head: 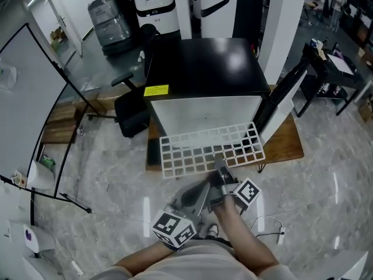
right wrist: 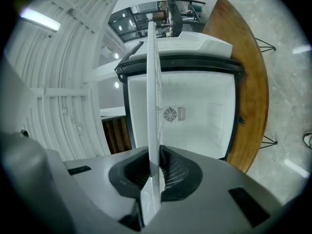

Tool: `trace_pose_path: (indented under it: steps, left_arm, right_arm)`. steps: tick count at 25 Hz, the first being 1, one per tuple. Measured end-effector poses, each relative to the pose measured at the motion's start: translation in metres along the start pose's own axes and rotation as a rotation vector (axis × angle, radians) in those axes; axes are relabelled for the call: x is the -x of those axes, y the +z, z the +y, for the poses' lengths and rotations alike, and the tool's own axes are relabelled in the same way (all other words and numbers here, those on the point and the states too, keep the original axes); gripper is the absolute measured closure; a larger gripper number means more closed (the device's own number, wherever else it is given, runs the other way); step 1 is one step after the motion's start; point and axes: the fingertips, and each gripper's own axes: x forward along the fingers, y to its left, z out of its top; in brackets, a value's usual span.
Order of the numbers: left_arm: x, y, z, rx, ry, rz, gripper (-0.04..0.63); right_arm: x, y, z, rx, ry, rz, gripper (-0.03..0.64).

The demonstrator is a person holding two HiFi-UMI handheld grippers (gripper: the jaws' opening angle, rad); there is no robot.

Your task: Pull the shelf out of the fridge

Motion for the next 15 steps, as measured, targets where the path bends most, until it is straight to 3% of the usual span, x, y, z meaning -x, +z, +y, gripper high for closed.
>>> trace_pose_path:
  steps: [15]
  left_arm:
    - [0.018,-0.009,-0.063,-0.028,0.014,0.017,0.589]
  right_arm:
    - [0.073,0.000,0.032,0.003,0.018,0.079,0.570]
